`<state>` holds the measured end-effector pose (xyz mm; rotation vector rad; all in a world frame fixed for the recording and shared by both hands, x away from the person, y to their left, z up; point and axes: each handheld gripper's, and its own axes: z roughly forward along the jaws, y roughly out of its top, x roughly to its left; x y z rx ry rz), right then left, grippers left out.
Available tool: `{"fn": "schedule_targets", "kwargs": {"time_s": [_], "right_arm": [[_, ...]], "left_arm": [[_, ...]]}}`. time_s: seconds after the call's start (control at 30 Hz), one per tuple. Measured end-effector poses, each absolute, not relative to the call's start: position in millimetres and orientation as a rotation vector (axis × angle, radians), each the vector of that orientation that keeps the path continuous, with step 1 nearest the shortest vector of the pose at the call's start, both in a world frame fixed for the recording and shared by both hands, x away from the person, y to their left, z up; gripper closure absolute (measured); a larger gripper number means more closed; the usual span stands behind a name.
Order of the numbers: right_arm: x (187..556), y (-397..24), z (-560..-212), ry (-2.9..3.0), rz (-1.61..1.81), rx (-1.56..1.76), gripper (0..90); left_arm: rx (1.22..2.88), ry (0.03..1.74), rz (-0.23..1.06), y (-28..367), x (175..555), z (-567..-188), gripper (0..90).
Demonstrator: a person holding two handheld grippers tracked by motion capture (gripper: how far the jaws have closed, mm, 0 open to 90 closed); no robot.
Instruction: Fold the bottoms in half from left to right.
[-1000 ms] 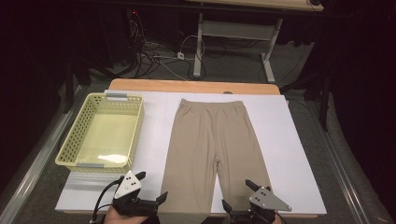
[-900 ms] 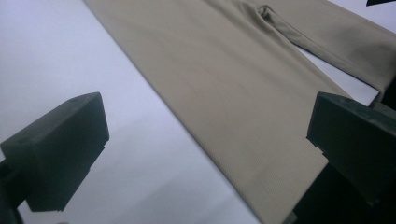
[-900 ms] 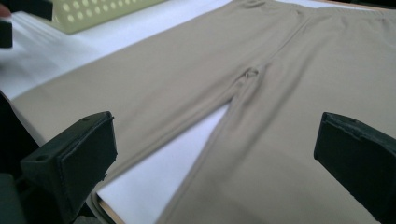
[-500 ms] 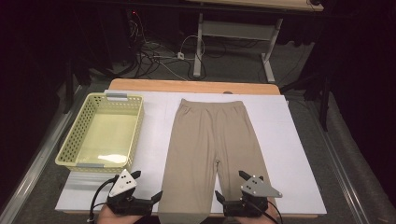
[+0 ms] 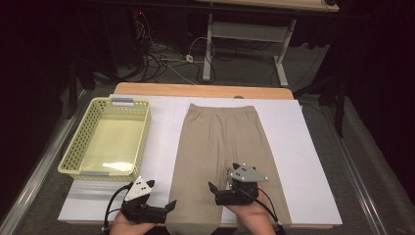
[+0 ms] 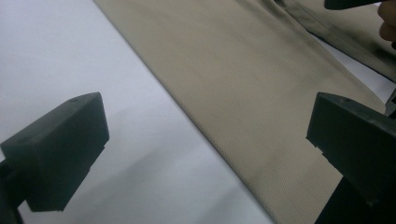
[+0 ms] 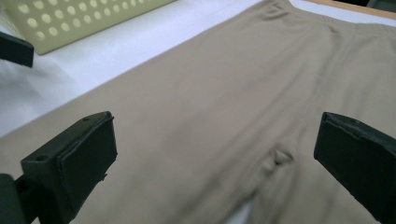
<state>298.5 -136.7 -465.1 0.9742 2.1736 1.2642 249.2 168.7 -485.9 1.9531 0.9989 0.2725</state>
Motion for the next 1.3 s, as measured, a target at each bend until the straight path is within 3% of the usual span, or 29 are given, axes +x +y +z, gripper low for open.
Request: {"fn": "schedule_targets", "kwargs": {"time_s": [0.47,0.63,0.77,0.83,0.93,1.17,1.3], "right_arm": [[323.3,-74.7,-456.9,2.271,1.240,0.842,1.3],[329.0,-58.0,-454.5,2.287,1.261,0.839,4.8],[337.6,-47.7,-455.9,2.300,1.259,0.851,13.8],[342.3,-42.8,-457.6,2.308,1.240,0.861,18.6],[352.0,-36.5,-459.9,2.332,1.207,0.900,28.5],[369.4,-17.3,-468.8,2.403,1.134,0.928,48.1],[373.6,-9.3,-473.9,2.433,1.122,0.953,54.2]], "left_arm": [[2.021,0.976,0.284,173.3,234.6,-496.8,2.0],[2.019,0.957,0.216,172.5,229.6,-499.4,19.0],[2.056,0.958,0.285,166.8,225.4,-498.6,30.5],[2.050,0.966,0.280,166.9,224.5,-498.4,39.7],[2.045,0.960,0.263,167.4,224.6,-498.9,46.2],[2.047,0.922,0.212,161.8,222.5,-499.1,51.1],[2.081,0.895,0.278,152.3,216.6,-499.3,52.1]]}}
